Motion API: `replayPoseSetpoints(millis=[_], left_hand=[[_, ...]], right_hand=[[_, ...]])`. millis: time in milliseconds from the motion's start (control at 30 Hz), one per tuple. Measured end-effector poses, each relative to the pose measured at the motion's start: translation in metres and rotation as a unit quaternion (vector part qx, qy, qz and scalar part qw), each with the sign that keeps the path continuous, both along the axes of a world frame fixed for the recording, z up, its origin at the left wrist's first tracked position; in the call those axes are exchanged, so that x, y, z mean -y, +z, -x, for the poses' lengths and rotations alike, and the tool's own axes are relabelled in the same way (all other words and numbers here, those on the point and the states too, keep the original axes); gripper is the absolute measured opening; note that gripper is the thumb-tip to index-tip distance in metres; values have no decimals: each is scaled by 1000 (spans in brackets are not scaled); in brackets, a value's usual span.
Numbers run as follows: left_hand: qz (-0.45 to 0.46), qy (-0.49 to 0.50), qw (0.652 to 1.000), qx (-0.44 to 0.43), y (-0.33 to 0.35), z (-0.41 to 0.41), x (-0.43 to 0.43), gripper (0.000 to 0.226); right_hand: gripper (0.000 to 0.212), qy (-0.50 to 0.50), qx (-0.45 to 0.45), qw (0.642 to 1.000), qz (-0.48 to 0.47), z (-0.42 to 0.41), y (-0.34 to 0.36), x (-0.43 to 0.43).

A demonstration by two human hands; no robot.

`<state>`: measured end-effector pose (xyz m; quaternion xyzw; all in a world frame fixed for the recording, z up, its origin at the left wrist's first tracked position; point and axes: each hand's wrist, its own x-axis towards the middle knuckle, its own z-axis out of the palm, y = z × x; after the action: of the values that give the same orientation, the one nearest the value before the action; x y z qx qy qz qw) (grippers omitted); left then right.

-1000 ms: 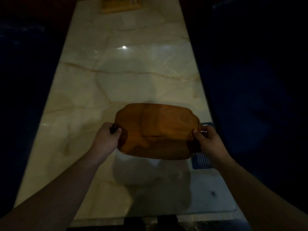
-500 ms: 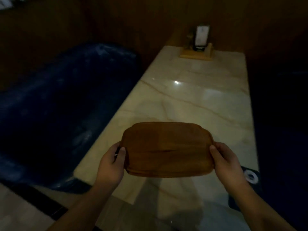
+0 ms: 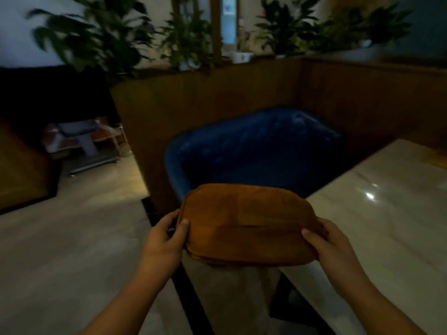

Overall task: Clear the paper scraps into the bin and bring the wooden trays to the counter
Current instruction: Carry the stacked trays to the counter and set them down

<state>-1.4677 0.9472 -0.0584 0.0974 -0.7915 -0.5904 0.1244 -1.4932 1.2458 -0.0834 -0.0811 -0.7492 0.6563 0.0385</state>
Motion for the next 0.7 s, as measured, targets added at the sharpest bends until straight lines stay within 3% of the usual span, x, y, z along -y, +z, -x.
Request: replayPoseSetpoints(millis=[300,400,700], left_hand=[[5,200,979,-42,41,-95,176,18],[-4,301,952,-49,42,-121,219,18],[24,491,871,-14,45,-167,332,17]], right_hand=[[34,206,-1,975,88,19,32,222],[27,272,-8,956,105,23,38,302],[46,460,-15,882,100,52,36,509]])
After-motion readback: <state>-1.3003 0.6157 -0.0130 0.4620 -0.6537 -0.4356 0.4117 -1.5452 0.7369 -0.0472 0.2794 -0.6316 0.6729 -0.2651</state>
